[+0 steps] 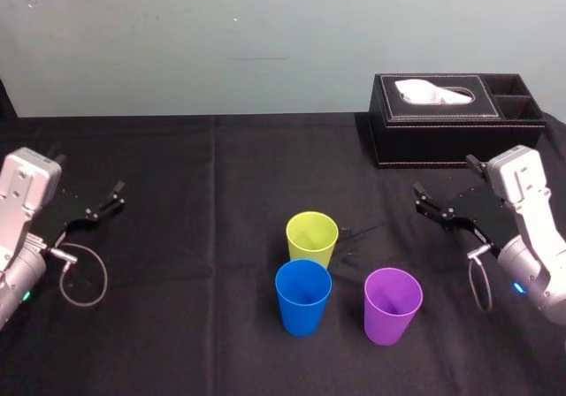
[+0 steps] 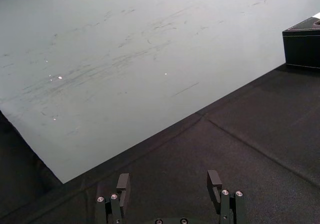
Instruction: Stack the three plastic cups sequentially using one hand.
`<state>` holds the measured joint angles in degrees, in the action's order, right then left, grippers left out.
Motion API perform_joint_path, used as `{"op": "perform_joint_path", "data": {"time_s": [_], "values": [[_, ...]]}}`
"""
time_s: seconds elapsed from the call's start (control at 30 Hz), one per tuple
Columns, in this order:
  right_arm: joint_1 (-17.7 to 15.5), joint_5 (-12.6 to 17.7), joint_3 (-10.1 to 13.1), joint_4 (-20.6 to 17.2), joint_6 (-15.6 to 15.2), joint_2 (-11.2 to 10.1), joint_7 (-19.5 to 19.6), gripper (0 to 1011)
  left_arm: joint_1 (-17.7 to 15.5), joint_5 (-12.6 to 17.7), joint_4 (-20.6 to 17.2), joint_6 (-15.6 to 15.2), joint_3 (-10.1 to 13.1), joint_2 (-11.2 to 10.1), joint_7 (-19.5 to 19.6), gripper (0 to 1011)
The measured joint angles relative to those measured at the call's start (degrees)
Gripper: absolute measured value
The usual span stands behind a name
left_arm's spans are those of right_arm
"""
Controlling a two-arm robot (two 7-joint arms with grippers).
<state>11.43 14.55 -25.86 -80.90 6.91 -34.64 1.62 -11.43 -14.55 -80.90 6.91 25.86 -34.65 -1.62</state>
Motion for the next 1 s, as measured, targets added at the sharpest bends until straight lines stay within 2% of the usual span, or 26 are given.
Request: {"op": "perform_joint_path", "data": {"time_s": [1.0], "values": [[0.00, 0.00, 0.00, 0.00, 0.00, 0.00, 0.00, 1004, 0.00, 0.00, 0.00, 0.00, 0.00, 0.00, 0.00, 1010]]}}
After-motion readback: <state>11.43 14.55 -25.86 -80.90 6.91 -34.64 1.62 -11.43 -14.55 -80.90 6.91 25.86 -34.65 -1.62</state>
